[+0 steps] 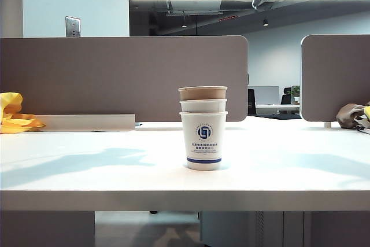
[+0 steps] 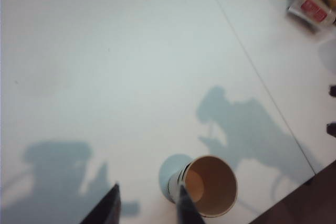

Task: Pick up all the paper cups on the table one by one and stack them together.

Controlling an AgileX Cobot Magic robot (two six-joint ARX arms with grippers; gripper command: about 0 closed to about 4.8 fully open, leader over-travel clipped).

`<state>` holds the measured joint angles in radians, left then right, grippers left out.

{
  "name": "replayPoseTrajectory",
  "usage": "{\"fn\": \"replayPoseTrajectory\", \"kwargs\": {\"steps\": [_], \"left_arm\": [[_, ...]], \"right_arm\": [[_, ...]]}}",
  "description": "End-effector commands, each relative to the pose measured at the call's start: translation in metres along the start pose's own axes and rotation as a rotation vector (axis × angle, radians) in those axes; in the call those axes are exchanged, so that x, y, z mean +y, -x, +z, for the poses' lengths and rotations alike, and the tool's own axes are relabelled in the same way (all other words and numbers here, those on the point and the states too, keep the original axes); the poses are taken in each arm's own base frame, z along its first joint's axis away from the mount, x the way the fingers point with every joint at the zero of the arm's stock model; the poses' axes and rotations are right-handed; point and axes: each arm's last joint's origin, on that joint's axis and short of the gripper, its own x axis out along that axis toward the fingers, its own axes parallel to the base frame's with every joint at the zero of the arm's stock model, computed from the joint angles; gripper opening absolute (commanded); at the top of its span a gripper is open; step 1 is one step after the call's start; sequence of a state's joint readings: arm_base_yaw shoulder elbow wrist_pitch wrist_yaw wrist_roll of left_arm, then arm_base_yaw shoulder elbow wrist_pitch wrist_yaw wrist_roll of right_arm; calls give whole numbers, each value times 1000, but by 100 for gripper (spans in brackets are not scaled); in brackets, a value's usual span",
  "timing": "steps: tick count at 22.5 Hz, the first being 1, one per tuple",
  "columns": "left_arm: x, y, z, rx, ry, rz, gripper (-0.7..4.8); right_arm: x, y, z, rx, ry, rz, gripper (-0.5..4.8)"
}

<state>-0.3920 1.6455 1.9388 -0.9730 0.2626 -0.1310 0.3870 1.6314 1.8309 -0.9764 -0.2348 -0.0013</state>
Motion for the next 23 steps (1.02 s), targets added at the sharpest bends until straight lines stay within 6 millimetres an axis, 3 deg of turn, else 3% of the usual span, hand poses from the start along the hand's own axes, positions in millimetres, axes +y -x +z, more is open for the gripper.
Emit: {"fn": "replayPoseTrajectory", "kwargs": {"steps": [1,10,17,23], "left_arm": [[-5,20,4,-79,-19,33,138],[-16,65,7,-239,-58,60,138],[-25,104,1,-330,-98,70,138],[-27,118,-14,-337,-118,75,138]], "right_arm": [[4,15,6,-86,34,-1,261],[12,46,11,-221,93,0,261],[21,83,9,-332,132,18,261],[26,104,3,-374,152,28,261]]}}
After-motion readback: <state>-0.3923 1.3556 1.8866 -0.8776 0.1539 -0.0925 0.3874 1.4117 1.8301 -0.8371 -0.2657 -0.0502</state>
